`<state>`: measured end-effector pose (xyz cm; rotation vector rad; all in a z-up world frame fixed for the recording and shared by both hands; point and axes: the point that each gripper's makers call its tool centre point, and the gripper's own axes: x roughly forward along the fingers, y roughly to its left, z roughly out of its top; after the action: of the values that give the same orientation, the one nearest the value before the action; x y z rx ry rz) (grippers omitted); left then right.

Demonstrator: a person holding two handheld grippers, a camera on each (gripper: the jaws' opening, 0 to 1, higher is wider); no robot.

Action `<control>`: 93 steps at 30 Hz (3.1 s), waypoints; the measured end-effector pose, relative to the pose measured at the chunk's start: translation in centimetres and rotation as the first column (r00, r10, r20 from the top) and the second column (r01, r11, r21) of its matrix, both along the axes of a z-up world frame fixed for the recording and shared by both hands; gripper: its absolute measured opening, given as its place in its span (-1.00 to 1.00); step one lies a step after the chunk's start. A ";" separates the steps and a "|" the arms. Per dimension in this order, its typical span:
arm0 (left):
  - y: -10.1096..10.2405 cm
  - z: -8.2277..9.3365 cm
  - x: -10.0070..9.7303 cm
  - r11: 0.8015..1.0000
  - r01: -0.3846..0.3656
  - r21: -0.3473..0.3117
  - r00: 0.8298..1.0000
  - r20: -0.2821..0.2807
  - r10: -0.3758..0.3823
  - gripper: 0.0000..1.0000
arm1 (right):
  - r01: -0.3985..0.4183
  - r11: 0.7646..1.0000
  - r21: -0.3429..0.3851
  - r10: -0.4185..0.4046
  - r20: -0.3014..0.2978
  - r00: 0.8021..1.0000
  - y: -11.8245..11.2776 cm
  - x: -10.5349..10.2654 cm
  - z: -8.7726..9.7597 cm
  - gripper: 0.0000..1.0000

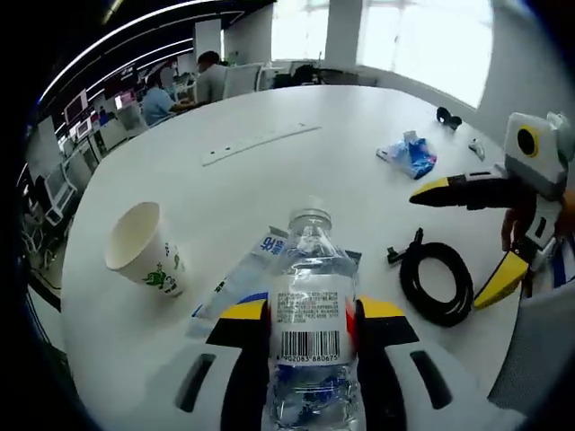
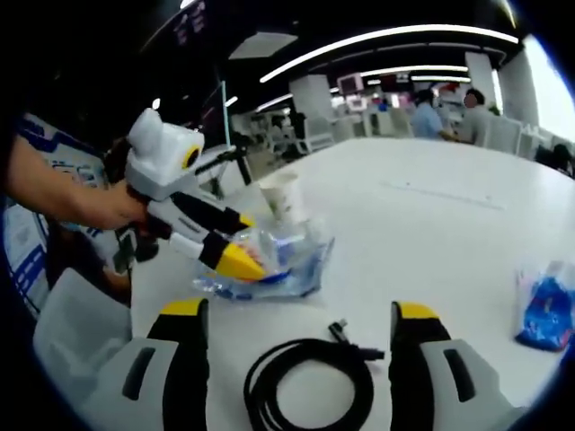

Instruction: Arrange the tabletop items into an orderly group along one side of the table until the central work area is clear of visible clutter.

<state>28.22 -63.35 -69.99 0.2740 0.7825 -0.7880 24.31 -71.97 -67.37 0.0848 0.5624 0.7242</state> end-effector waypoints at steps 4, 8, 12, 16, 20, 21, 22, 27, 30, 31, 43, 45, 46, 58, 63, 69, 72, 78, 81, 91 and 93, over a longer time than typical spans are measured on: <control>-0.2 0.3 -0.6 0.999 0.024 -0.023 1.000 0.014 -0.023 -0.28 | 0.012 0.999 0.041 -0.012 0.001 1.000 0.2 0.7 0.8 0.42; -0.5 0.4 -0.8 0.999 0.037 -0.030 0.999 0.018 -0.037 -0.28 | 0.007 0.997 0.076 -0.006 -0.006 1.000 0.8 1.2 1.6 0.24; -1.0 0.8 -1.2 0.998 0.054 -0.045 0.998 0.025 -0.053 -0.28 | 0.002 0.995 0.098 -0.002 -0.004 1.000 1.3 1.5 2.1 0.14; -1.4 0.9 -1.5 0.996 0.076 -0.045 0.997 0.033 -0.075 -0.28 | 0.000 0.994 0.110 0.001 -0.006 1.000 1.7 1.7 2.3 0.07; -1.8 1.3 -2.1 0.994 0.093 -0.052 0.995 0.052 -0.090 -0.28 | -0.011 0.992 0.124 0.012 -0.013 1.000 2.1 1.6 2.7 -0.04; -1.9 1.3 -2.2 0.994 0.102 -0.049 0.993 0.058 -0.099 -0.28 | -0.011 0.992 0.128 0.013 -0.013 1.000 2.1 1.6 2.8 -0.07; -2.0 1.3 -2.3 0.993 0.109 -0.048 0.992 0.061 -0.106 -0.28 | -0.012 0.991 0.130 0.014 -0.014 1.000 2.1 1.6 2.8 -0.09; -2.7 1.8 -2.9 0.989 0.134 -0.061 0.989 0.075 -0.130 -0.28 | -0.018 0.989 0.148 0.022 -0.021 1.000 2.4 1.5 3.2 -0.22; -3.3 1.9 -3.5 0.983 0.172 -0.060 0.982 0.089 -0.166 -0.28 | -0.020 0.987 0.157 0.024 -0.020 1.000 2.4 1.5 3.5 -0.32; -3.4 1.9 -3.6 0.982 0.183 -0.057 0.980 0.096 -0.177 -0.28 | -0.023 0.986 0.166 0.026 -0.018 0.999 2.4 1.5 3.7 -0.33; -3.7 2.6 -4.1 0.976 0.213 -0.053 0.971 0.126 -0.205 -0.27 | -0.038 0.977 0.208 0.043 -0.024 0.999 2.6 1.1 5.8 -0.58; -3.7 2.7 -4.1 0.975 0.214 -0.053 0.970 0.131 -0.206 -0.27 | -0.039 0.975 0.219 0.046 -0.025 0.999 2.7 1.0 6.2 -0.61; -3.7 2.8 -4.2 0.976 0.213 -0.054 0.970 0.134 -0.204 -0.27 | -0.039 0.973 0.226 0.046 -0.026 0.999 2.8 1.0 6.4 -0.62; -3.5 3.3 -4.9 0.962 0.269 -0.052 0.953 0.159 -0.258 -0.27 | -0.119 0.986 0.115 0.117 0.022 0.993 3.9 -0.2 7.4 -0.64; -3.2 3.3 -5.2 0.949 0.309 -0.055 0.938 0.181 -0.295 -0.26 | -0.161 0.985 0.069 0.158 0.047 0.986 4.6 -0.9 7.7 -0.64; -2.8 3.4 -5.5 0.932 0.358 -0.061 0.918 0.208 -0.339 -0.25 | -0.196 0.979 0.052 0.193 0.063 0.979 5.5 -1.4 7.8 -0.64; -2.7 3.4 -5.5 0.926 0.373 -0.055 0.909 0.220 -0.353 -0.25 | -0.218 0.976 0.019 0.216 0.077 0.973 5.9 -1.6 8.0 -0.64; -2.3 3.4 -5.7 0.907 0.414 -0.077 0.895 0.220 -0.389 -0.26 | -0.267 0.962 -0.052 0.270 0.097 0.958 6.8 -2.2 8.1 -0.65; -2.5 3.3 -6.1 0.899 0.428 -0.094 0.892 0.203 -0.403 -0.26 | -0.277 0.958 -0.077 0.283 0.099 0.954 7.2 -2.5 8.1 -0.65; -2.8 3.1 -6.7 0.861 0.489 -0.139 0.866 0.192 -0.461 -0.26 | -0.289 0.945 -0.150 0.302 0.070 0.951 7.7 -2.8 7.9 -0.64; -2.7 3.0 -6.8 0.852 0.507 -0.133 0.855 0.200 -0.478 -0.26 | -0.302 0.941 -0.156 0.315 0.068 0.947 8.0 -2.9 7.7 -0.63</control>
<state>21.46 -66.07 -66.99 0.3778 0.4819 -1.3033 21.36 -63.99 -59.62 -0.1745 0.5434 0.9857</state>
